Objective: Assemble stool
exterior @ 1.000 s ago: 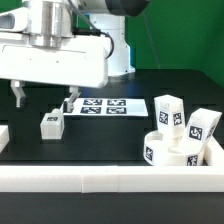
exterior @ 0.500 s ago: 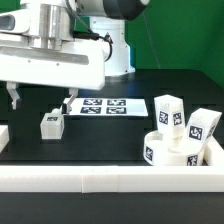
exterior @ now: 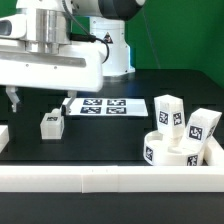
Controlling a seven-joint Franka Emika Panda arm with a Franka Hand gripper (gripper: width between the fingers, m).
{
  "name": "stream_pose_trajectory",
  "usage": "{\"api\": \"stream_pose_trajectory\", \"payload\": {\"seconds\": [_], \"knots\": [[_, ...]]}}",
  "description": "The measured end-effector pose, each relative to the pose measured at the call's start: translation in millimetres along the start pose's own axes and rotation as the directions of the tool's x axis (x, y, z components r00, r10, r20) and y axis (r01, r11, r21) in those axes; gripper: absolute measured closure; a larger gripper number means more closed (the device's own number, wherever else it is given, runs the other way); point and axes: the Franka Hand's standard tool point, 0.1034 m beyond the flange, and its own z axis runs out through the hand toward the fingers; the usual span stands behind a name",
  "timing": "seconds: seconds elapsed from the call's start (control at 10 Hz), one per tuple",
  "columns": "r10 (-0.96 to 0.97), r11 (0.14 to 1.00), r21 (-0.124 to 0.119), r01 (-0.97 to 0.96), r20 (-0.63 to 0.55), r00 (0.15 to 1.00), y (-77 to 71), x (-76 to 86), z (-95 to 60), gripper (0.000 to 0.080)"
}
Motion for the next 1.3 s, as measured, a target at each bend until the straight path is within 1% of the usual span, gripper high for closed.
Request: {"api": "stream_pose_trajectory", "payload": {"seconds": [0.1,0.2,0.3,0.4,0.5,0.6,0.7,0.8,0.9,1.0,1.1,1.2,1.3], "knots": [[0.004,1.0,0.017,-0.005,0.076,0.997,-2.8,1.6,-0.6,0.0151],[0.004,0.999,0.035,-0.01,0.182,0.983,-6.0,-0.1,-0.1,0.0151],[-0.003,0.999,0.046,-0.008,0.247,0.969,-7.1,1.6,1.2,0.0151],[-0.007,0.998,0.056,-0.013,0.348,0.938,-7.4,-2.7,2.8,0.0151],[-0.012,0.998,0.055,-0.011,0.399,0.917,-3.8,-1.2,5.7,0.0151],[-0.006,0.998,0.052,-0.024,0.507,0.862,0.6,-9.7,7.6,0.0151],[-0.005,0.998,0.053,-0.032,0.595,0.804,4.0,-10.8,11.2,0.0151],[-0.011,0.998,0.056,-0.031,0.633,0.774,2.6,-8.6,12.5,0.0151],[-0.016,0.997,0.061,-0.039,0.709,0.705,1.3,-16.8,10.6,0.0151],[-0.02,0.997,0.06,-0.04,0.762,0.647,2.7,-20.5,13.3,0.0151],[-0.026,0.997,0.065,-0.049,0.823,0.567,0.7,-27.5,16.5,0.0151],[-0.03,0.997,0.064,-0.051,0.871,0.49,0.6,-31.9,17.5,0.0151],[-0.029,0.997,0.056,-0.044,0.885,0.465,2.4,-31.4,23.7,0.0151]]}}
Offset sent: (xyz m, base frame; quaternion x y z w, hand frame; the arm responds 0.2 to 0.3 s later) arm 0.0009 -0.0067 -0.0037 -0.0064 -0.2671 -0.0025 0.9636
